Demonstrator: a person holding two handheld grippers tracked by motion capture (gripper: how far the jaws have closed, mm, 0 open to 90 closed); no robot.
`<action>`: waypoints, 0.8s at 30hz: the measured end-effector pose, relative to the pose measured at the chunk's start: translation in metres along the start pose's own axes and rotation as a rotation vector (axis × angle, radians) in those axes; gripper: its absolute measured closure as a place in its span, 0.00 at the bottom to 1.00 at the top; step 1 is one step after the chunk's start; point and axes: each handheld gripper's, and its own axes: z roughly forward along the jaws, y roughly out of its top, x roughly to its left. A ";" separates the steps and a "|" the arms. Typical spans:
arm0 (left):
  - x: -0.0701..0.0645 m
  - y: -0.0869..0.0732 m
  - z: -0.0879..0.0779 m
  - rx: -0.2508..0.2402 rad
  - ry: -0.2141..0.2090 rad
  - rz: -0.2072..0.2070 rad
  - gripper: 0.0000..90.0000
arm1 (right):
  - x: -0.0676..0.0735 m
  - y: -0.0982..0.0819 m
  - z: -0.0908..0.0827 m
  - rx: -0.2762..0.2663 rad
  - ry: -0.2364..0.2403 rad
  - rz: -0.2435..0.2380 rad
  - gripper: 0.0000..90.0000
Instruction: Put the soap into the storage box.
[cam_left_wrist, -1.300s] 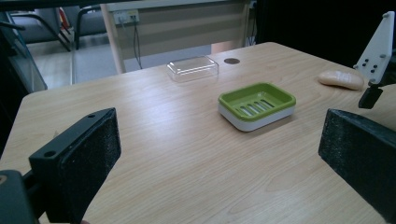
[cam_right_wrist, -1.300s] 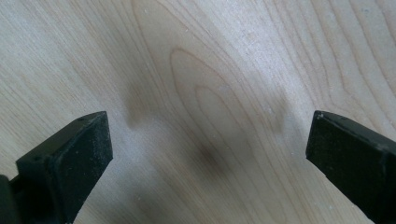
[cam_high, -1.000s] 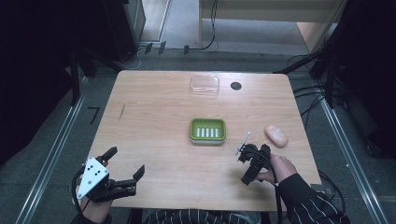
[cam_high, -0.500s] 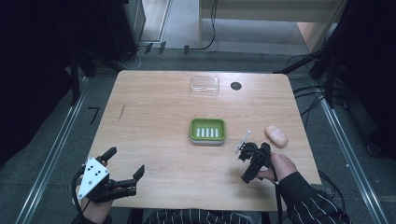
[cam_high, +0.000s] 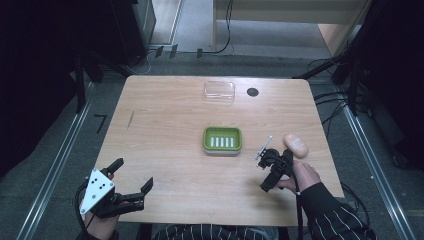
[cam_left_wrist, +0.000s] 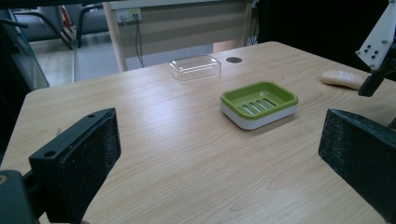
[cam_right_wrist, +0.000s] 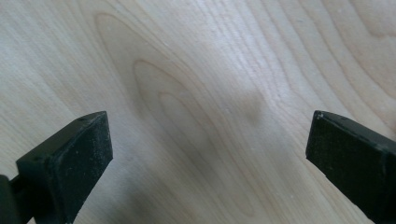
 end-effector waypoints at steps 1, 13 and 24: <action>0.000 0.000 0.000 0.000 -0.001 0.000 0.00 | -0.001 0.000 0.000 -0.001 -0.003 0.005 0.01; -0.001 0.000 0.000 0.003 0.000 0.005 0.00 | -0.011 -0.002 -0.006 -0.023 -0.022 0.036 0.01; -0.001 0.000 0.000 0.001 0.001 0.002 0.00 | -0.022 -0.004 -0.010 -0.041 -0.032 0.064 0.01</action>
